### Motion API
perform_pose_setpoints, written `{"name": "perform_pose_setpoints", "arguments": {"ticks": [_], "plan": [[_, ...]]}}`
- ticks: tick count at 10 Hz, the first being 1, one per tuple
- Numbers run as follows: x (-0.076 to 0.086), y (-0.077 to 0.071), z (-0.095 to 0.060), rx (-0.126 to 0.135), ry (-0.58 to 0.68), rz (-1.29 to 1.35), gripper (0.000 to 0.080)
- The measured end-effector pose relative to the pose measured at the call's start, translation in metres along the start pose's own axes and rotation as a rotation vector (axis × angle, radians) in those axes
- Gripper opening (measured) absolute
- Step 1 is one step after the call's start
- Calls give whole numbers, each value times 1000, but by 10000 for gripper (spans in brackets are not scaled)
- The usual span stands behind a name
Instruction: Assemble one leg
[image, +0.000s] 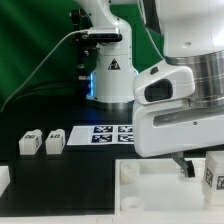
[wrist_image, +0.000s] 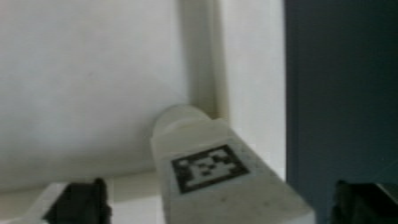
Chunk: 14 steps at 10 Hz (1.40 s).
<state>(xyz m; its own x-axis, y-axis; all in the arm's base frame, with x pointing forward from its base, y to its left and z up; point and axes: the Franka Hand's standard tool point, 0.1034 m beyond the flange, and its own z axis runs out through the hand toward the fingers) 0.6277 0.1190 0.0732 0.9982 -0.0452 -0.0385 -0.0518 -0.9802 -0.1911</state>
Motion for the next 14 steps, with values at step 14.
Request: {"name": "perform_pose_setpoints", "arguments": {"ticks": [14], "plan": [[1, 0, 4, 165, -10, 1354, 297]]}}
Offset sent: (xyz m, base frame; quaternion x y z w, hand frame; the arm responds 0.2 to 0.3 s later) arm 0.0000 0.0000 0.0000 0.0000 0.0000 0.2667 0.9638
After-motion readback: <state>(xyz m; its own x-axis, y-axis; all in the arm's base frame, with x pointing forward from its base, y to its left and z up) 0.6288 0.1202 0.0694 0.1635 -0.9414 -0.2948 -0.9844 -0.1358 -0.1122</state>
